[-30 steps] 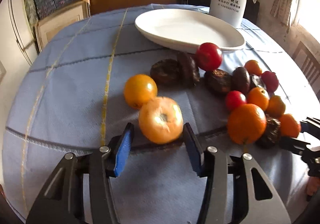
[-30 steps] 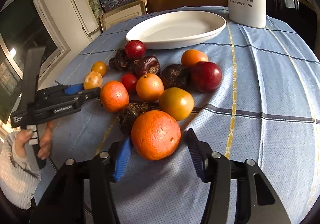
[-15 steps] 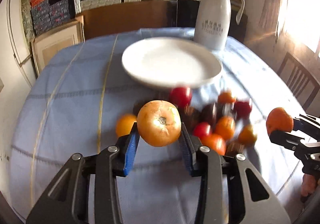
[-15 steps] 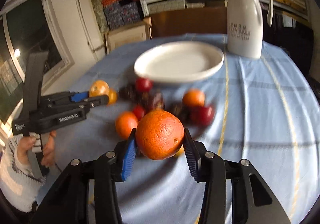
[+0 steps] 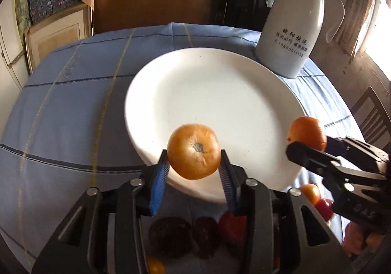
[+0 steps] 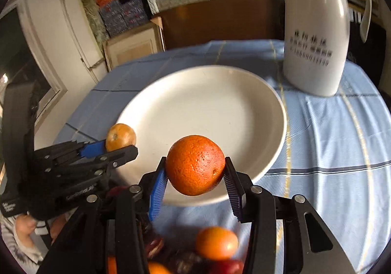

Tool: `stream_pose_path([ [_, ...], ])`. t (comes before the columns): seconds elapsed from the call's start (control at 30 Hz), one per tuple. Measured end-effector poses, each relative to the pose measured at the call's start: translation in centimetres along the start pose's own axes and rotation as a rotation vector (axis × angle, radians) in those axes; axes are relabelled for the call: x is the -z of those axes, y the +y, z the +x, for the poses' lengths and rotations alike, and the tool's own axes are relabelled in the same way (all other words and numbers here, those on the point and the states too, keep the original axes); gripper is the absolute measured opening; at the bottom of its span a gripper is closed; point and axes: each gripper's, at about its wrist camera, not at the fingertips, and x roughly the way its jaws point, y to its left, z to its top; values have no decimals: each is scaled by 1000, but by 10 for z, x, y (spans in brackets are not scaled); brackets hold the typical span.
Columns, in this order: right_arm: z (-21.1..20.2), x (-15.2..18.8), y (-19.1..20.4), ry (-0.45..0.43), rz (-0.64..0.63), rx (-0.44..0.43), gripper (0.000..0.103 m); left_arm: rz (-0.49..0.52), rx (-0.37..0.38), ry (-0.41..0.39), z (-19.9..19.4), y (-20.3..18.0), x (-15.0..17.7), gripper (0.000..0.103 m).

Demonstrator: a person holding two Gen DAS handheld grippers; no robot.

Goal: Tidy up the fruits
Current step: 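Carry an orange in the right tool while the left carries a tangerine to the plate, then carry a red plum in the right tool while the left carries a tangerine to the plate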

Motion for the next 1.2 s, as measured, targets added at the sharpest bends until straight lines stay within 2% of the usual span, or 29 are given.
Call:
stream_pose_path([
  [0.07,7,2,-4,8,11,4,49,32,-5,-24,-2,-3,2,63],
  [0.13,3,5,-8,-10,19,6,54,50,-40,-54,-9,-6,4,76],
  [0.23,-20,11,-11,-54,46,-20,55,53,-70,-89,-26,-4,11,78],
  [0.3,-33,15,-12,-80,53,-31,56,38,-87,-106,-39,3,20,87],
  [0.33,-43,21,-12,-96,61,-43,58,16,-103,-121,-48,10,27,95],
  [0.4,-55,34,-13,-111,85,-69,66,-20,-130,-140,-61,22,43,96],
  [0.5,-65,55,-13,-124,118,-84,73,-76,-177,-124,-72,41,73,98],
  [0.63,-68,75,-10,-110,125,-91,76,-126,-217,-70,-71,54,105,98],
  [0.77,-74,86,2,-133,96,-88,82,-102,-216,-62,-68,49,112,98],
  [0.83,-78,92,8,-140,71,-92,82,-67,-243,-68,-65,42,114,98],
  [0.97,-77,97,27,-126,18,-146,82,-22,-260,-54,-56,34,114,98],
  [1.07,-70,96,41,-91,2,-184,82,-7,-250,-51,-53,31,112,98],
  [1.2,-53,87,52,-29,49,-213,79,10,-217,-51,-51,28,109,98],
])
